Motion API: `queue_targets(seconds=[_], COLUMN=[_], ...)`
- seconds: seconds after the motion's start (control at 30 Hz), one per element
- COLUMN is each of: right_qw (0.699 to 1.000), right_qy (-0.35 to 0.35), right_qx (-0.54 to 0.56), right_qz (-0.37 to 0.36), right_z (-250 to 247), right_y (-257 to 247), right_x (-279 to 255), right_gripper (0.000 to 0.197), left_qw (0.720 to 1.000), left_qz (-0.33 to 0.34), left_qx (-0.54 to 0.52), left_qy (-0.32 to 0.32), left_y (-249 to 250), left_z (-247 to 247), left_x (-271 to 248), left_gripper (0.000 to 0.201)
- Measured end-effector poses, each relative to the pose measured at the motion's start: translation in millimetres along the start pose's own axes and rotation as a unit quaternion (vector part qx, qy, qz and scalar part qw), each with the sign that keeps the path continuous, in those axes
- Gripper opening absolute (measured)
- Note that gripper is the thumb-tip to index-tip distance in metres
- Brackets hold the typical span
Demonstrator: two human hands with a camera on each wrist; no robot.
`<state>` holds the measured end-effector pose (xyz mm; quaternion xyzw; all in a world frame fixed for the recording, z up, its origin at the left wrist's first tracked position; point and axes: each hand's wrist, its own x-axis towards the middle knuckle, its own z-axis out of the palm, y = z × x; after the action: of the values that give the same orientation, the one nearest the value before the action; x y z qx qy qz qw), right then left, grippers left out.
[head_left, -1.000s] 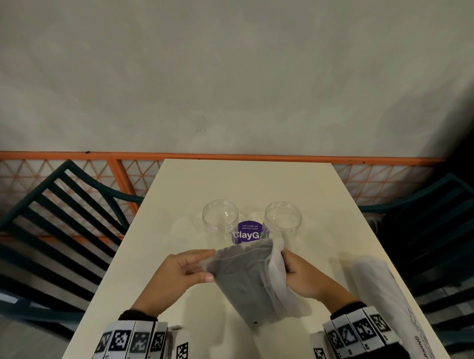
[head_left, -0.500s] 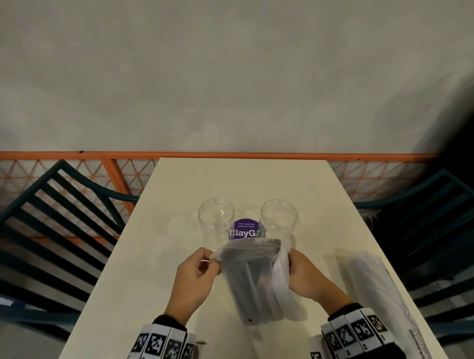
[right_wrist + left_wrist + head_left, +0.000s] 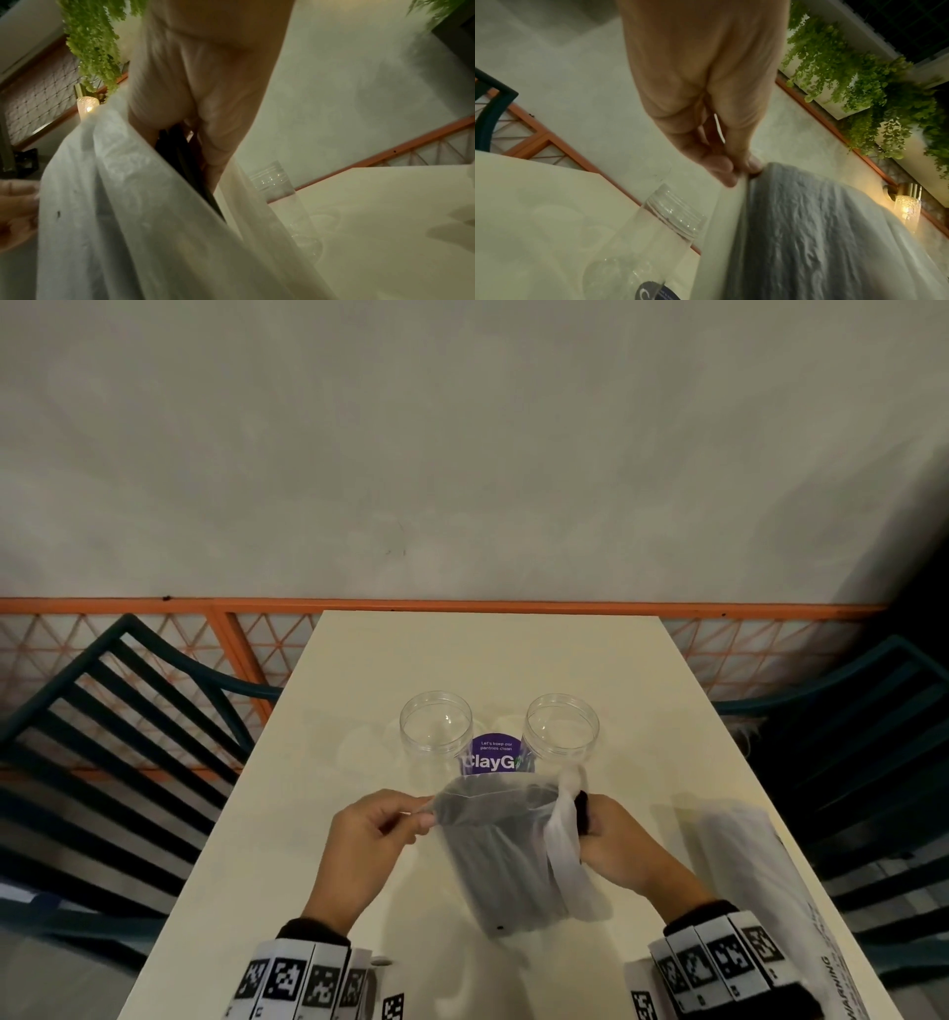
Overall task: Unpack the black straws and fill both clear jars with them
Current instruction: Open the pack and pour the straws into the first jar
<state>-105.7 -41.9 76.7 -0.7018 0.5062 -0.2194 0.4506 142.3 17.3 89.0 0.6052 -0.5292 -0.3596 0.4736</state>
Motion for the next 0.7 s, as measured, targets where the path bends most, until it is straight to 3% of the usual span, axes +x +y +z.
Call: queue_targets(seconds=[0.17, 0.3, 0.4, 0.5, 0.7], right_qw=[0.996, 0.997, 0.995, 0.991, 0.989], right_qy=[0.016, -0.010, -0.003, -0.006, 0.001], right_qx=[0.087, 0.074, 0.093, 0.119, 0.125], right_qz=[-0.015, -0.029, -0.044, -0.054, -0.072], right_z=[-9.7, -2.0, 7.2, 10.1, 16.1], right_y=[1.4, 3.0, 1.5, -0.5, -6.2], right_x=[-3.7, -3.7, -1.3, -0.1, 4.8], right_gripper=[0.022, 0.046, 0.032, 0.027, 0.040], left_qw=[0.997, 0.995, 0.994, 0.996, 0.999], left_qz=[-0.048, -0.063, -0.045, -0.027, -0.030], left_qx=[-0.040, -0.068, -0.080, -0.077, -0.025], left_qy=[0.050, -0.027, -0.064, -0.021, -0.010], left_y=[-10.8, -5.0, -3.7, -6.3, -11.3], left_z=[2.3, 4.5, 5.5, 5.6, 18.7], left_x=[-0.2, -4.8, -4.3, -1.9, -6.3], left_gripper=[0.017, 0.004, 0.024, 0.016, 0.011])
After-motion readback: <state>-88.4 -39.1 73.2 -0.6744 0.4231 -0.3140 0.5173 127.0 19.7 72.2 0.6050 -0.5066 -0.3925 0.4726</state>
